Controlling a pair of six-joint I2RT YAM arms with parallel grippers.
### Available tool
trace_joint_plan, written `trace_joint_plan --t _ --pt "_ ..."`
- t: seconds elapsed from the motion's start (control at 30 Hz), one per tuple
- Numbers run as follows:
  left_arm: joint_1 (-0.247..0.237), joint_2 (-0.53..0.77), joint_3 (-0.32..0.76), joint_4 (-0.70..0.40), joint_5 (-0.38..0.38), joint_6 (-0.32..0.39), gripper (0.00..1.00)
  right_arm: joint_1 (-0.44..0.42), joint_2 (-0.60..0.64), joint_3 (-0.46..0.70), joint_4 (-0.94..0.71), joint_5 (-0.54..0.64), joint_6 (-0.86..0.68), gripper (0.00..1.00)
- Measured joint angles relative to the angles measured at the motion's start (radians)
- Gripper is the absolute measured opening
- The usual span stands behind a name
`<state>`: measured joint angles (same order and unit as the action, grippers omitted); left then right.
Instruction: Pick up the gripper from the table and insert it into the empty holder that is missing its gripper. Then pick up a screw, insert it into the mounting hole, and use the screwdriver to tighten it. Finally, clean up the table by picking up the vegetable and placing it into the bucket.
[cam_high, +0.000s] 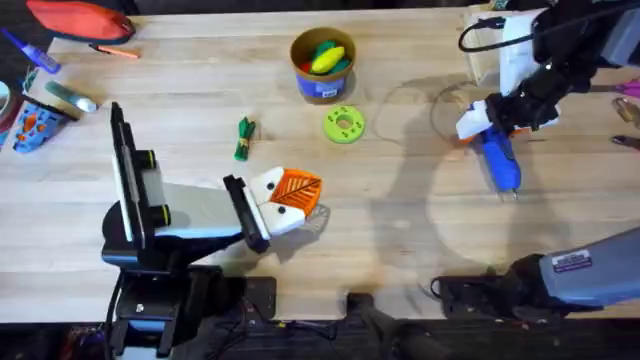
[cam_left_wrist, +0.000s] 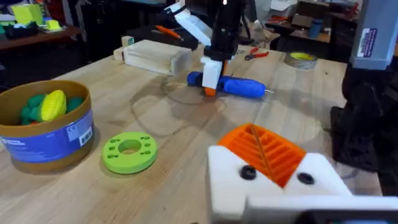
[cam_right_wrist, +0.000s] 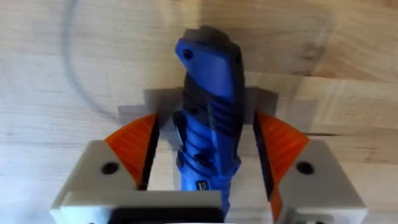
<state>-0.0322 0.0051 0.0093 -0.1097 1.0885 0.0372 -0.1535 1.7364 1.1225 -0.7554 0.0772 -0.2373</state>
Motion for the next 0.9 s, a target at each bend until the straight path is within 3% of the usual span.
trace_joint_plan --t 0.17,0.2,0.33,0.53,0.9 --pt "0.000 0.000 0.000 0.000 0.000 0.000 0.009 0.000 0.000 0.000 0.003 0.000 -0.007 0.723" --pt "0.000 0.000 0.000 0.000 0.000 0.000 0.009 0.000 0.000 -0.001 0.005 0.001 -0.010 0.576" --pt "0.000 0.000 0.000 0.000 0.000 0.000 0.009 0.000 0.000 -0.002 0.008 0.003 -0.015 0.421" --pt "0.000 0.000 0.000 0.000 0.000 0.000 0.009 0.000 0.000 -0.006 0.011 0.005 -0.021 0.033" --pt "0.000 0.000 0.000 0.000 0.000 0.000 0.009 0.000 0.000 -0.006 0.009 0.005 -0.021 0.022"
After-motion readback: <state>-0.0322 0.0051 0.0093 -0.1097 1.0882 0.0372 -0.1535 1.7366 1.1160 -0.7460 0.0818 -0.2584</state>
